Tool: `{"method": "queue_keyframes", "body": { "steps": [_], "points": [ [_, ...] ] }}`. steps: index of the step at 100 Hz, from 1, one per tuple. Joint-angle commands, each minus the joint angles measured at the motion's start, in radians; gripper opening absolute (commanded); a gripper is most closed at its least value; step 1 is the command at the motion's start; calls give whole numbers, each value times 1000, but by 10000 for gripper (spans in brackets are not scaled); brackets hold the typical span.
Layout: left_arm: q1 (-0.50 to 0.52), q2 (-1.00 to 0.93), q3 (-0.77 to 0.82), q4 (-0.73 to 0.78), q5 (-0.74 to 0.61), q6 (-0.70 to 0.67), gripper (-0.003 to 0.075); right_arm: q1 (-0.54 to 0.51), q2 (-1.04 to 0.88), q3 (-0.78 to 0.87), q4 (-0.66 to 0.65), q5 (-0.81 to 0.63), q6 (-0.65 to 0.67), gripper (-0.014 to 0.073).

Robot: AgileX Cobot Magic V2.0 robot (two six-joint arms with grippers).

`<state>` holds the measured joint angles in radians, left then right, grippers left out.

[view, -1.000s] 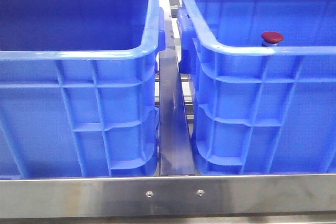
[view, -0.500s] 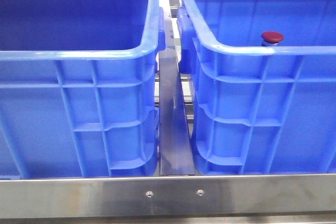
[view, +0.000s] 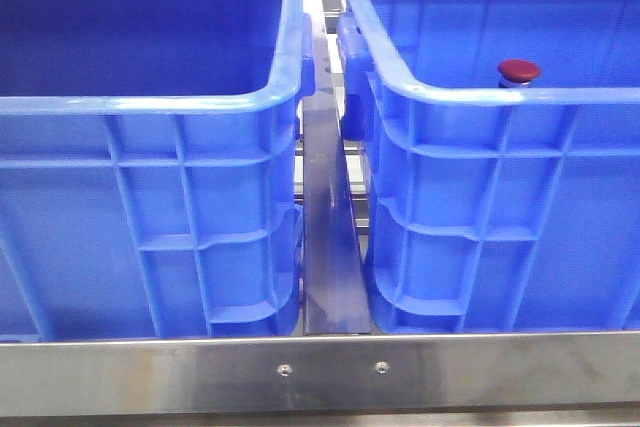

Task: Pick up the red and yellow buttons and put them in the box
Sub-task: 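Grasp a yellow-capped button with the left gripper and lift it, then move the yellow button toward the right gripper and hand it over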

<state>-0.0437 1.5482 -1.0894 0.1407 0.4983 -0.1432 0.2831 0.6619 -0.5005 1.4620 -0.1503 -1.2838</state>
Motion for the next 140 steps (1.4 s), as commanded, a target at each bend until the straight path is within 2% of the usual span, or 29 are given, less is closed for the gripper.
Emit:
{"method": "queue_keyframes", "body": {
  "steps": [1, 38, 46, 58, 70, 82, 108, 140],
  "points": [
    [3, -5, -34, 2, -75, -3, 527, -3, -5, -27, -21, -2, -10, -69],
    [3, 76, -34, 2, -114, -3, 526, -3, -5, -27, -21, -1, -10, -69],
    [3, 76, -34, -2, -112, -3, 501, -3, -5, -27, -21, -1, -10, -69],
    [3, 76, -34, -2, -112, -3, 361, -3, -5, -27, -21, -1, -10, -69],
    [3, 76, -34, -2, -109, -3, 144, -3, -5, -27, -21, -1, -10, -69],
    [3, 64, -34, -2, -104, -3, -19, -3, -5, -27, -21, -1, -10, -69],
    [1, -59, -34, -19, -79, -3, -19, -3, -5, -27, -21, -1, -10, -69],
    [1, -312, -26, -54, 11, -3, -19, -3, -5, -27, -21, -1, -10, -69]
  ]
}}
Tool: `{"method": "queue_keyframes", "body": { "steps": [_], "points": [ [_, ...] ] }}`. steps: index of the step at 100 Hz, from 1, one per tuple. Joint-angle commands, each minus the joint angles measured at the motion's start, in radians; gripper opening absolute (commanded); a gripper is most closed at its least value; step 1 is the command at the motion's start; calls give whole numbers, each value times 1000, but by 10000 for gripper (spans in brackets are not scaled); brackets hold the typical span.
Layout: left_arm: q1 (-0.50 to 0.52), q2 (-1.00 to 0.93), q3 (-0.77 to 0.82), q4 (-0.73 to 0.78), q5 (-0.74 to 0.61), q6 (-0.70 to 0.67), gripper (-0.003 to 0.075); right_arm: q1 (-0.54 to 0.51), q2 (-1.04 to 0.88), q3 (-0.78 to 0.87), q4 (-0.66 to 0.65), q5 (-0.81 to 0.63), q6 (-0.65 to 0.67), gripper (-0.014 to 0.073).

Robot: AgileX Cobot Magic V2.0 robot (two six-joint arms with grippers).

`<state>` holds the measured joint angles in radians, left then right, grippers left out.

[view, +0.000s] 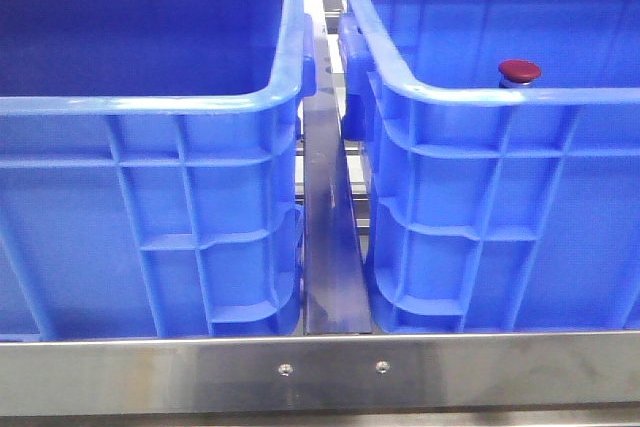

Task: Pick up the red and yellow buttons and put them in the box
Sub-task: 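Move the yellow button toward the right gripper and hand it over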

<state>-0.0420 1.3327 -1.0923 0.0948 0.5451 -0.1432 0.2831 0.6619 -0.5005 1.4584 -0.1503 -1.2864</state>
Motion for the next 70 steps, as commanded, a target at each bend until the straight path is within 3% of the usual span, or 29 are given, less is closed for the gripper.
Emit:
{"method": "queue_keyframes", "body": {
  "steps": [1, 70],
  "points": [
    [-1, -109, -21, -9, -33, -3, -19, -3, -5, -27, -17, -1, -8, -69],
    [-1, -675, 255, -54, 91, 26, -19, -3, -5, -27, -17, 5, -8, -69]
  ]
}}
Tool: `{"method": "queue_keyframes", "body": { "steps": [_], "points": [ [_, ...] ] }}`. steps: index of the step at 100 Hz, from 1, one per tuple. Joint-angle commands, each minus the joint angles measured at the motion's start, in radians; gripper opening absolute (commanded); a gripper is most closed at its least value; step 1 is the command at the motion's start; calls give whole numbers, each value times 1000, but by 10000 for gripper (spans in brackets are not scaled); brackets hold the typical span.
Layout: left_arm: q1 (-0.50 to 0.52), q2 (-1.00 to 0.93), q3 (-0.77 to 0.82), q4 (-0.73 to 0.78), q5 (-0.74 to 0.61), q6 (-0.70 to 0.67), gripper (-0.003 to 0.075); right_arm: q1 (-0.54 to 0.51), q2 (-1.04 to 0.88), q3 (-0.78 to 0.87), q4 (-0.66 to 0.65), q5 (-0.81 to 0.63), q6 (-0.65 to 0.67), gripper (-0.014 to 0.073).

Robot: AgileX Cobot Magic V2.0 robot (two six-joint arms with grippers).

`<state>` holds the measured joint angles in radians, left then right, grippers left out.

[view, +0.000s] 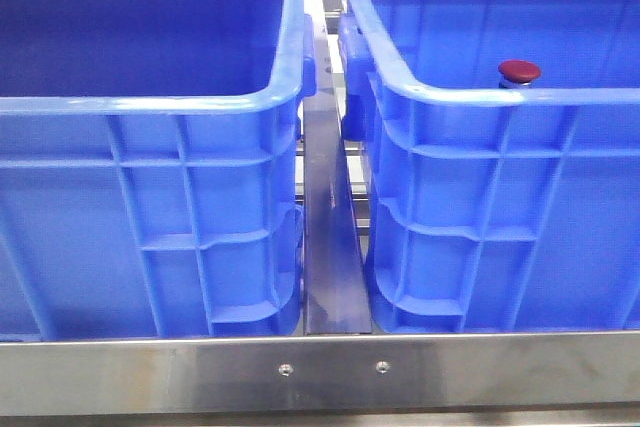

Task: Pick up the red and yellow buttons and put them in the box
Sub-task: 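Move the yellow button toward the right gripper and hand it over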

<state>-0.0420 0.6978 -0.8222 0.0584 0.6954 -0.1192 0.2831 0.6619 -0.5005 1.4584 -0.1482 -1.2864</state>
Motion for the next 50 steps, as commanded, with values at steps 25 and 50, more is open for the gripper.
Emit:
{"method": "queue_keyframes", "body": {
  "steps": [25, 50],
  "points": [
    [-1, -69, -12, -30, -49, 6, -19, -3, -5, -27, -17, 3, -8, -69],
    [-1, -69, -12, -244, -54, 239, -19, -3, -5, -27, -17, 3, -8, -69]
  ]
}}
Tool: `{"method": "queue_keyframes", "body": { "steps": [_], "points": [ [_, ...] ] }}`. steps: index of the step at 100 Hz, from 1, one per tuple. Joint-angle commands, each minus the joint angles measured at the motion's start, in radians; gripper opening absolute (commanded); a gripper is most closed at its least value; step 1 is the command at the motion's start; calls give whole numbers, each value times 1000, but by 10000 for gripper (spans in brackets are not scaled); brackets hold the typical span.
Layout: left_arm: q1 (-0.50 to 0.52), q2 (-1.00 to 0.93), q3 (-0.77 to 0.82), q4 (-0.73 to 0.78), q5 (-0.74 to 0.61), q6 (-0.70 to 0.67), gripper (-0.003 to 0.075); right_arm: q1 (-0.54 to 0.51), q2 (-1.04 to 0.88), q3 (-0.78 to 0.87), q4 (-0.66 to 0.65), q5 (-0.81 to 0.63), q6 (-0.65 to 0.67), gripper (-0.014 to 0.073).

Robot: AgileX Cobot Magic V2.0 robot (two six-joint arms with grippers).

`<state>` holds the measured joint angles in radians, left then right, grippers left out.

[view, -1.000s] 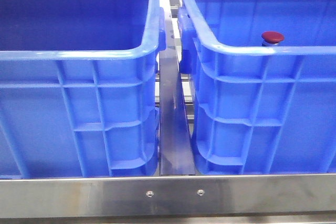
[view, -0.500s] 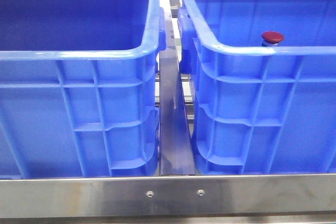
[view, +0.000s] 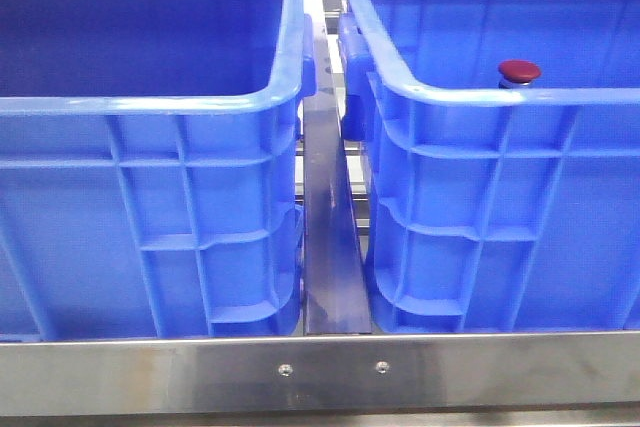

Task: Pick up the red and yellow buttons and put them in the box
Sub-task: 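Move the yellow button toward the right gripper and hand it over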

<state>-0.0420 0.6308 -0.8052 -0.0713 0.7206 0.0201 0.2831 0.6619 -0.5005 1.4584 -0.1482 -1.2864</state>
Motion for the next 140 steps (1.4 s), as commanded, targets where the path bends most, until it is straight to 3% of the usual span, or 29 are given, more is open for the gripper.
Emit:
{"method": "queue_keyframes", "body": {
  "steps": [1, 41, 68, 86, 122, 140],
  "points": [
    [-1, -2, -29, -126, -79, 109, -19, -3, -5, -27, -17, 3, -8, -69],
    [-1, 52, -29, -722, -67, 631, -19, -3, -5, -27, -17, 3, -8, -69],
    [-1, 198, -31, -1051, 48, 935, -19, -3, -5, -27, -17, 24, -8, -69],
    [-73, 303, -32, -1128, 67, 1039, -20, -3, -5, -27, -17, 40, -8, -69],
    [-448, 475, -138, -1096, -122, 1092, -19, -3, -5, -27, -17, 42, -8, -69],
    [-578, 577, -219, -1064, -156, 1092, -19, -3, -5, -27, -17, 47, -8, -69]
  ]
}}
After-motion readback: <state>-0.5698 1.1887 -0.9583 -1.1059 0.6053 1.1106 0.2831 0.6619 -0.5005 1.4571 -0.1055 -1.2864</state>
